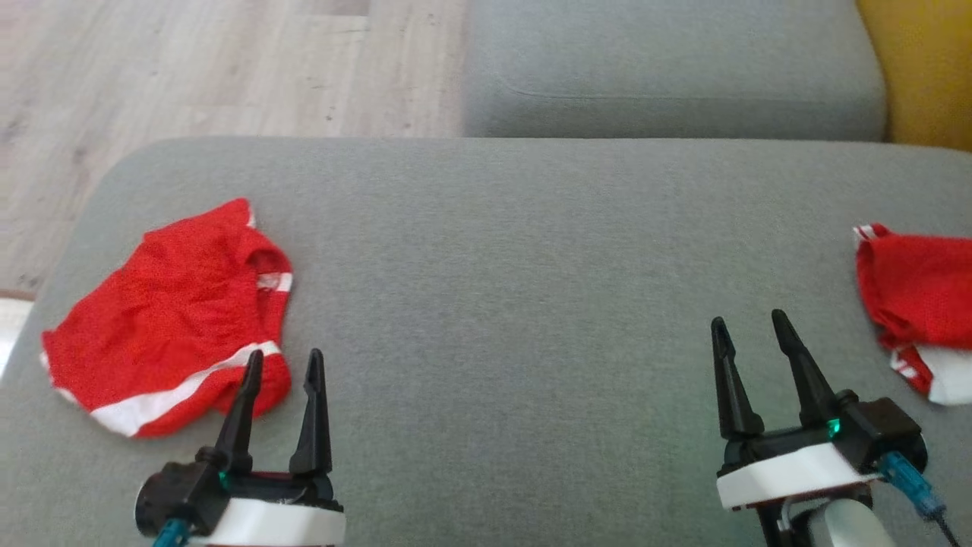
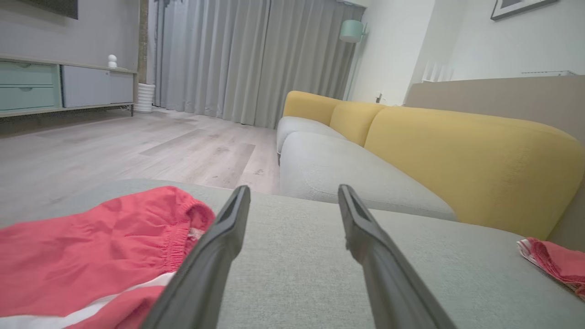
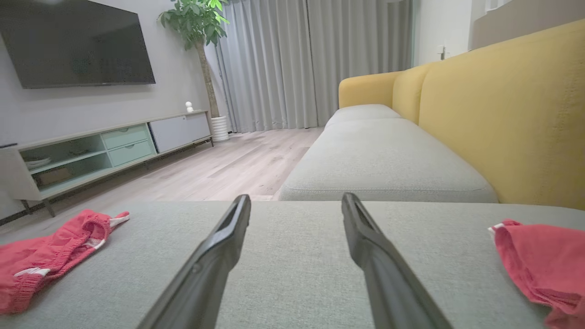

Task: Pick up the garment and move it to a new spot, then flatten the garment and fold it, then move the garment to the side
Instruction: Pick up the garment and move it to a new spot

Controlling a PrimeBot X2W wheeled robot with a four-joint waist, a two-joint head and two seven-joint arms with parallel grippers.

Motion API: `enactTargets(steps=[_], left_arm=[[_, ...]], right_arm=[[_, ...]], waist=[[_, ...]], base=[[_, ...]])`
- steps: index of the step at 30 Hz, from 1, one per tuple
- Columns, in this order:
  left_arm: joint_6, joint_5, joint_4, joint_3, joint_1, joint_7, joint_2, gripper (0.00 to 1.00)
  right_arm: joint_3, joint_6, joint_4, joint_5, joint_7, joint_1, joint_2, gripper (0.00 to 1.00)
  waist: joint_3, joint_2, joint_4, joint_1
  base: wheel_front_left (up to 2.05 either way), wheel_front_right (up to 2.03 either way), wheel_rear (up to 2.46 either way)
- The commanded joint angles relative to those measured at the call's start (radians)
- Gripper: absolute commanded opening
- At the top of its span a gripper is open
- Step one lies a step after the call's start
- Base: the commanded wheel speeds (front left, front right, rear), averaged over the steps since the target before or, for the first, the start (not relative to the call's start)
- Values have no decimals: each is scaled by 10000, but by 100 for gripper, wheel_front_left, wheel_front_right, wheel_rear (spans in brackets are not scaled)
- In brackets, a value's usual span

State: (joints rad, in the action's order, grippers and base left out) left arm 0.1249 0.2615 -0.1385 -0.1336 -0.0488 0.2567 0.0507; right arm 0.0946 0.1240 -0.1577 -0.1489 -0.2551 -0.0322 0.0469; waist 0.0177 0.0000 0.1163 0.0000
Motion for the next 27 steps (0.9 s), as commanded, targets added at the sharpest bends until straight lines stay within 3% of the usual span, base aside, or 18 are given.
enactTargets(steps=[1, 17, 27], left_arm=[[50, -68, 291, 363, 178, 51, -5, 100], [55, -474, 274, 1122, 168, 51, -5, 100], [56, -524, 297, 1437, 207, 51, -5, 100]], right_arm=[[262, 67, 292, -52, -66, 274, 34, 100], [914, 67, 274, -428, -66, 122, 34, 100], [1019, 67, 220, -539, -66, 175, 34, 100]], waist=[[77, 0, 239, 0], [158, 0, 2195, 0], [48, 0, 2722, 0]], base=[[0, 0, 0], [0, 0, 0], [0, 0, 0]])
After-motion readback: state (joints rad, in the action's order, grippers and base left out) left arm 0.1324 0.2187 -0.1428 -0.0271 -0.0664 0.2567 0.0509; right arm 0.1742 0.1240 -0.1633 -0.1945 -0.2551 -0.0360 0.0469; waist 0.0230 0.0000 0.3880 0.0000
